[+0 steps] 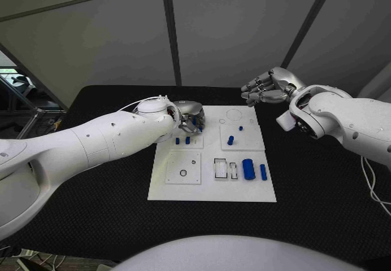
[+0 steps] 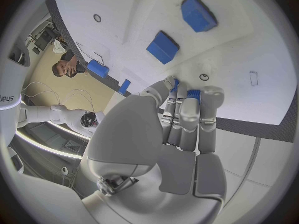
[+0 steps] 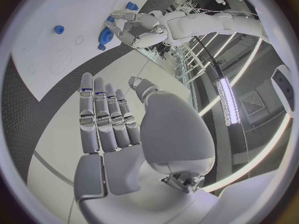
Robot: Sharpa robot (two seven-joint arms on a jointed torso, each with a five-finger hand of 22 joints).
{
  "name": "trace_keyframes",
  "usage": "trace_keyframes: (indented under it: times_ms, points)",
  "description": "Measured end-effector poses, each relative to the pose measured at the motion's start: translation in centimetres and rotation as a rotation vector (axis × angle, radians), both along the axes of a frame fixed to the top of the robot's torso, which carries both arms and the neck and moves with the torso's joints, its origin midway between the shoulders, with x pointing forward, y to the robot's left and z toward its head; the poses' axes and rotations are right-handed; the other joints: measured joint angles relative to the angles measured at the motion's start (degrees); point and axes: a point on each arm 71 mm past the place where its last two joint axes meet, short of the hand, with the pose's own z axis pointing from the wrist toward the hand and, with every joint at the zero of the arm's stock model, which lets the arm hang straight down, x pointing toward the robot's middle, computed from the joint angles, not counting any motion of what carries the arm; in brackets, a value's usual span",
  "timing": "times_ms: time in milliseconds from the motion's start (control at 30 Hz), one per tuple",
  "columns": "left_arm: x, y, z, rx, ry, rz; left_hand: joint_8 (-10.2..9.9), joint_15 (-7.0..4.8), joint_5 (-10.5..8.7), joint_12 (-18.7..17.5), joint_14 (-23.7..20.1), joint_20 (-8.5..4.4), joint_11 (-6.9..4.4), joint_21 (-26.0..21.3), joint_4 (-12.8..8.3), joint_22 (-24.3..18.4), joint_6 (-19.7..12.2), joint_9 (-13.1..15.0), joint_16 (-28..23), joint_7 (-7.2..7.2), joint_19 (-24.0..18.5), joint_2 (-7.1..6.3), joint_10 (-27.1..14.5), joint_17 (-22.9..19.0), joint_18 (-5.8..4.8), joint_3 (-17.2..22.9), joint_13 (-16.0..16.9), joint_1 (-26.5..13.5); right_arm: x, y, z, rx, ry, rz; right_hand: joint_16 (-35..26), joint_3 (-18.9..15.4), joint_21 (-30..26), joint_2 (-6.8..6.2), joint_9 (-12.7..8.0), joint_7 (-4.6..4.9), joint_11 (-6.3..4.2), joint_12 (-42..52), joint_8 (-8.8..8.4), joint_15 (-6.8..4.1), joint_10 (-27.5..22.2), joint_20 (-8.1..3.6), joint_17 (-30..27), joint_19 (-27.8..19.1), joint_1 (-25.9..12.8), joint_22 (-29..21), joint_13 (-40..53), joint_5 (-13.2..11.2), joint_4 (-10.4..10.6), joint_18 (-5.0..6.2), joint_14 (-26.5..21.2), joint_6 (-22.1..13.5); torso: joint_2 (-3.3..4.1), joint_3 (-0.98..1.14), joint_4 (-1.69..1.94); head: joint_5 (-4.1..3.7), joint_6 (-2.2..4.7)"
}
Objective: Assemble the parts on the task board
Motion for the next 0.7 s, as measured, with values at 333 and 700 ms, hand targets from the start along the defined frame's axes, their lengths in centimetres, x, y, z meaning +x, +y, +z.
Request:
trace_keyframes:
  times_ms: [333, 700]
  points:
    - [-0.4, 0.6, -0.2, -0.028, -0.008, 0.007, -0.87, -0.25, 0.0, -1.61, 0.54, -0.02, 0.12, 0.36, -1.03, 0.76, 0.87, -0.28, 0.72, 0.26, 0.42, -0.54, 0.91, -0.01, -0.01, 2.97, -0.49, -0.54, 0.0, -0.1, 0.0, -0.001, 0.0, -0.001, 0.0, 0.0, 0.0, 0.0, 0.0, 0.0, 0.0, 0.0, 0.0, 0.0, 0.0, 0.0, 0.0, 0.0, 0.0, 0.0, 0.0, 0.0, 0.0, 0.0, 0.0, 0.0, -0.01, -0.03, 0.03, 0.02, 0.06]
    - [-0.3, 2.5, 1.6, -0.1, -0.046, 0.048, -1.09, -0.05, 0.0, -2.11, 0.73, -0.02, 0.21, 0.69, -1.3, 1.38, 1.07, -0.36, 0.72, 0.46, 0.42, -0.84, 1.42, 0.28, -0.01, 3.73, -0.64, -0.84, 0.0, -0.2, 0.0, -0.001, 0.0, -0.003, 0.0, 0.0, -0.24, 0.0, 0.0, 0.0, 0.0, 0.0, 0.0, 0.0, 0.0, 0.0, -0.04, 0.0, 0.0, -0.06, 0.0, 0.0, 0.0, 0.0, 0.0, 0.0, -0.03, -0.07, 0.1, -0.19, 0.43]
